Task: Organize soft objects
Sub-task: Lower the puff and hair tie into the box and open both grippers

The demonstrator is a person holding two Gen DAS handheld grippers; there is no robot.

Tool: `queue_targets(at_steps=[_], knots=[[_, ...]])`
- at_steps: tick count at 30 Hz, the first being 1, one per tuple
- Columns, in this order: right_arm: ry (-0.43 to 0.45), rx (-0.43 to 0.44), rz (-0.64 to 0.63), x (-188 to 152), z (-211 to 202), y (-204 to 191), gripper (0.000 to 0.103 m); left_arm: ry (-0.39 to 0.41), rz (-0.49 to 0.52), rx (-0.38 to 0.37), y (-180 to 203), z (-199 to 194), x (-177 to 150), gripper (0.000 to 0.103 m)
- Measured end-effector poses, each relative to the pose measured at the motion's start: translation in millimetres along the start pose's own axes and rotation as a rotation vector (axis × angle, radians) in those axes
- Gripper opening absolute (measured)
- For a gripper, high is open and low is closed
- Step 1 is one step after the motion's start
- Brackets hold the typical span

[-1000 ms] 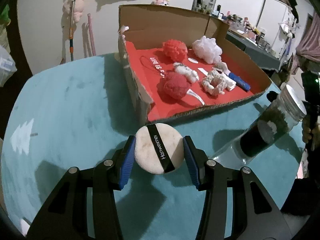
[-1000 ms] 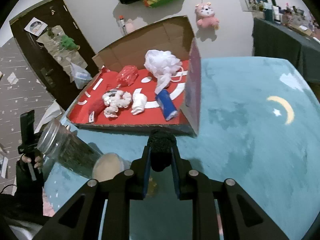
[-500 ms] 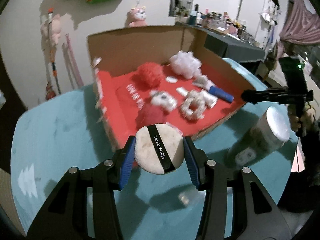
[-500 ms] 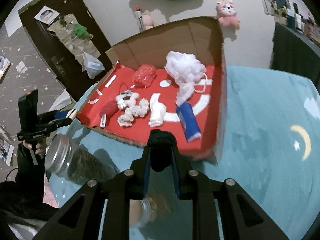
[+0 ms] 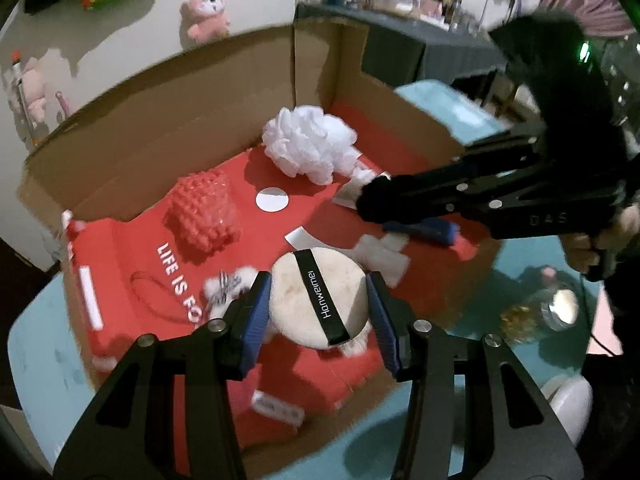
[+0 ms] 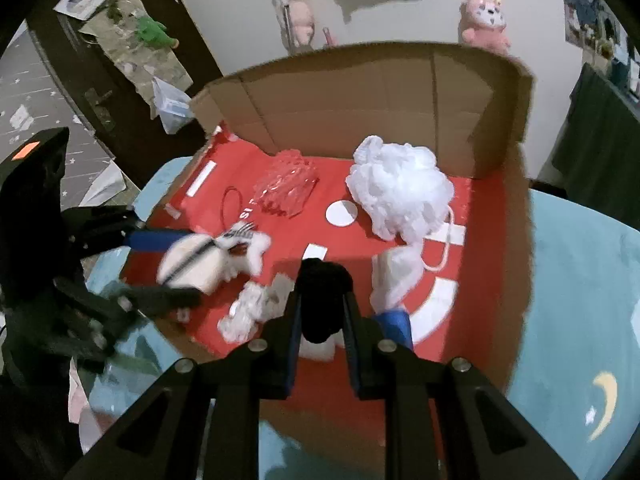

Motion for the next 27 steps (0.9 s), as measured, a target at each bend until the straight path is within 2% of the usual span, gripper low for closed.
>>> queue_targets(at_steps=[8,16,27], knots=[[-0.091,-0.032,0.037,19,42,14,0.021,-0.082,0.002,0.022,-13,40,12,0.046],[-0.141,-0.046,0.043,21,61,18,0.022,-0.139,0.014,0.026,-17,61,15,0.047],[-0.159,-0.071,0.053,23,71,19,0.024,-0.145,-0.013,0.044,-31,77,16,0.048]])
Point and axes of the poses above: each gripper's, at about its wrist camera, not at the fingertips, and z roughly the way its jaws point, y to its right, x to its top, the point moved 5 cm from there along z, roughly the way its jaws point, and after that the axes turned 5 degrees about y, right-handed, at the moved point
